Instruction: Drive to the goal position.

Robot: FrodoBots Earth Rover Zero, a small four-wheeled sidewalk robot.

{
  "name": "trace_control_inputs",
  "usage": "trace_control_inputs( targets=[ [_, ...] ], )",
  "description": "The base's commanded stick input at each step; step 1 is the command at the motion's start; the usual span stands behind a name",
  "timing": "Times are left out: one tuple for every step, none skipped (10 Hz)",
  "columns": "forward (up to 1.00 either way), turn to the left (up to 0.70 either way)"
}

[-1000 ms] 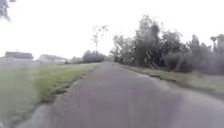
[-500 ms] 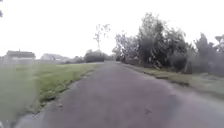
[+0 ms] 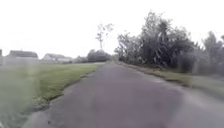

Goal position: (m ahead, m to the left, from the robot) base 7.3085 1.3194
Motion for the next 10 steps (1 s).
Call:
trace_control_inputs(
  targets=[
    [0.85,-0.11],
    [0.85,-0.23],
    [0.85,-0.34],
    [0.85,-0.34],
    [0.85,-0.34],
    [0.85,-0.34],
    [0.85,-0.34],
    [0.85,-0.34],
    [0.85,-0.34],
    [0.85,-0.14]
  ],
)
